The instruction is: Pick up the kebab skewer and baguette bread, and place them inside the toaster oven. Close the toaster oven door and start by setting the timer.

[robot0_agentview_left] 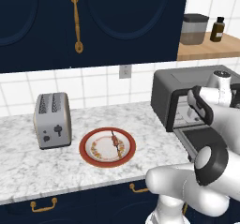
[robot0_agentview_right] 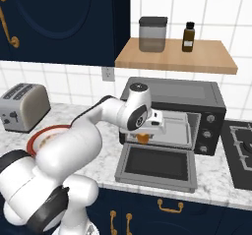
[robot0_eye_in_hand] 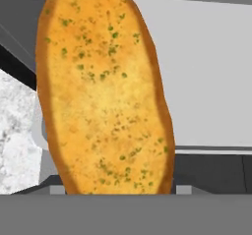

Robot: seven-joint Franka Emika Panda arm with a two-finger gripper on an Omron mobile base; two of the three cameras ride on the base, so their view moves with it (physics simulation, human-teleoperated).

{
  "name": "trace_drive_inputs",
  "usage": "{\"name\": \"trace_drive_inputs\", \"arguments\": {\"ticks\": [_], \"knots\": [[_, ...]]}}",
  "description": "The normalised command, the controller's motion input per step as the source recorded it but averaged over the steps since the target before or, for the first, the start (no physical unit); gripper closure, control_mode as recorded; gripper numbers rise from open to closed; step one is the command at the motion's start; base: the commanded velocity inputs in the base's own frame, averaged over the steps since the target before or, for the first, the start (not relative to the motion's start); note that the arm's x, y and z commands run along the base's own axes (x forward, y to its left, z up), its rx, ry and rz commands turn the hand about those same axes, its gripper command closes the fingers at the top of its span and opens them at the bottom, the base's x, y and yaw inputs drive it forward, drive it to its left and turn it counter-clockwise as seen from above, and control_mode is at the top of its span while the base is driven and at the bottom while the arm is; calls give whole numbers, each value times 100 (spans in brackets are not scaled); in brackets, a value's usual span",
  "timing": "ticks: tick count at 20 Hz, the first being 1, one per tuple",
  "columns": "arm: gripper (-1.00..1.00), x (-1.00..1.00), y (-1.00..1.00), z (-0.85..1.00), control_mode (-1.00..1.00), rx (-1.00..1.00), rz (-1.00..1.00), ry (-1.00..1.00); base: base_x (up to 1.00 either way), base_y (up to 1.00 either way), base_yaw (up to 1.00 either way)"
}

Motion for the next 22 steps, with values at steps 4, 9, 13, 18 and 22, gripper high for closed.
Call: {"name": "trace_drive_inputs", "arguments": {"ticks": [4,9,13,18,22], "knots": [[100,48,0,-1,-100,0,0,0,0,0,0],[100,28,-3,-21,-100,0,0,0,0,0,0],[100,27,-15,-22,-100,0,0,-1,0,0,0],[100,7,-23,-20,-100,1,0,-4,0,0,0],[100,-1,-29,-17,-100,1,0,0,0,0,0]]}}
